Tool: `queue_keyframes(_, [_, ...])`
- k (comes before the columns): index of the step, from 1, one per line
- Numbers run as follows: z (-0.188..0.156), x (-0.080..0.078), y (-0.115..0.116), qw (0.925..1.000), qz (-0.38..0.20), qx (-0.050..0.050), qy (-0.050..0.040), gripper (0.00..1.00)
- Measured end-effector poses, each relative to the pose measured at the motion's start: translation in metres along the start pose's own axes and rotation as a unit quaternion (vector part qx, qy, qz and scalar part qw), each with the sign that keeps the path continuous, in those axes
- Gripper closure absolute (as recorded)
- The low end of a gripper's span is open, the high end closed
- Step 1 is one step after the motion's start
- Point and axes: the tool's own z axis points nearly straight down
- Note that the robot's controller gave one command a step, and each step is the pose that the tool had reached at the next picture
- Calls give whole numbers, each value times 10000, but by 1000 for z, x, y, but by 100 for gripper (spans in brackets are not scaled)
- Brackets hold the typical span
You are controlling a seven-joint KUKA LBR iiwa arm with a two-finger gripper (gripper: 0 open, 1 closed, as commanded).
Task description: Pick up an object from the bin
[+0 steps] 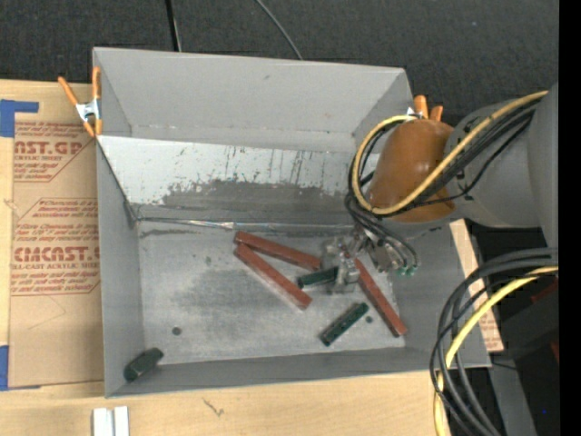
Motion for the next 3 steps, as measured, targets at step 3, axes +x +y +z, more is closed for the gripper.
queue_keyframes(3, [-95, 11, 16, 9837, -1800, -1, -7, 100])
